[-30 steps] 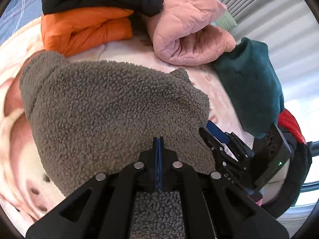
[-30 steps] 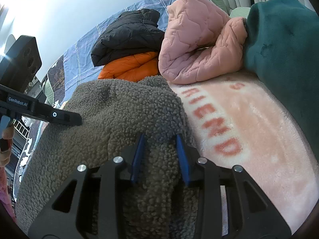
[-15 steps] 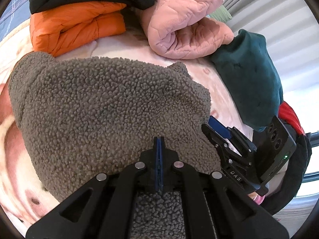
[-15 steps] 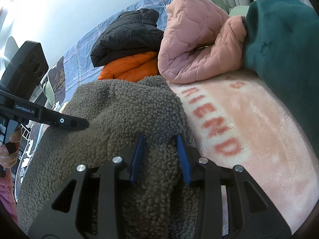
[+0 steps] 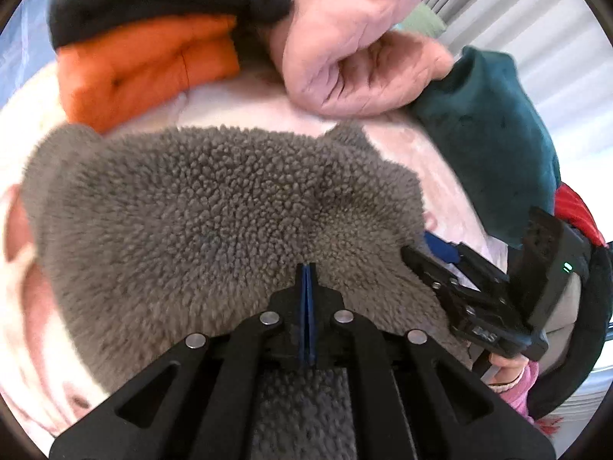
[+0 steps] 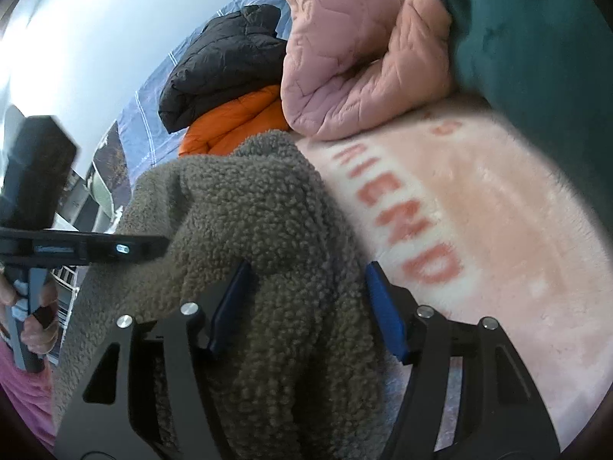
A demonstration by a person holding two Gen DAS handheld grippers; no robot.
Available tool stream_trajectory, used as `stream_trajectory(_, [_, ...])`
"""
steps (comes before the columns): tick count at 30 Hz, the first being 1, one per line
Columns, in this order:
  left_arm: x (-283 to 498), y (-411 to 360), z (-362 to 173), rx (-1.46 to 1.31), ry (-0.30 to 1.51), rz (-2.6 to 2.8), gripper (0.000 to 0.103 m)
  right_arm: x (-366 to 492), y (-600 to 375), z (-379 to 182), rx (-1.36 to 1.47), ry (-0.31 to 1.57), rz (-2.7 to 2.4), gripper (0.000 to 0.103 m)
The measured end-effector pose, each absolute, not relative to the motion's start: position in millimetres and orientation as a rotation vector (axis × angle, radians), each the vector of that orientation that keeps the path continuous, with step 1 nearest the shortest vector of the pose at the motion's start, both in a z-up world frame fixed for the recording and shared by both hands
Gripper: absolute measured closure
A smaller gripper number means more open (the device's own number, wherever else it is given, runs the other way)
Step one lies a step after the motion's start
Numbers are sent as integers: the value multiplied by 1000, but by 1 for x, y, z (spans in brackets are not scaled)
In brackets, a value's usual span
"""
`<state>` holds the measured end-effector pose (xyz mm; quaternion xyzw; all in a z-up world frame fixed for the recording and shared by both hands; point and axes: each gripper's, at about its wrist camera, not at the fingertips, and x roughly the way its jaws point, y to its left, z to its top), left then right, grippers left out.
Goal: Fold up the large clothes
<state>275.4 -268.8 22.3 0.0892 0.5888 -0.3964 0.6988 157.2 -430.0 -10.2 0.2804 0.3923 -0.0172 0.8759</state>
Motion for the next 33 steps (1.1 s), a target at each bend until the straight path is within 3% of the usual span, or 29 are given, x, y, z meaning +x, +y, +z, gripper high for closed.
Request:
stream_trajectory(7, [208,-228,77,166,1126,-1016,96,156,-419,-2,498,803,-83,39])
stream_trajectory(9, [191,-212,73,159,1116,-1018,79,155,-422,-4,522,802,-72,39])
stream_trajectory(11, [179,-196,65,138,1130,-1024,54,153,-423,-5,531,802,-68,39])
stream_trajectory(16, [163,-180,58,107,1124,-1025,36,155,-421,-4,516,804,-79,38])
stream_trajectory(30, [151,-200,25,371,1126,-1010,30,146,-415,17,459,776,-126,34])
stream_trajectory(31, [149,-199,25,379,1116,-1002,30,132,-412,33,440,732,-148,44])
stream_trajectory(32, [147,-198,24,384,1106,-994,30,120,-408,44,430,694,-140,71])
stream_trajectory(33, [146,-195,24,380,1095,-992,30,107,-403,56,420,657,-103,80])
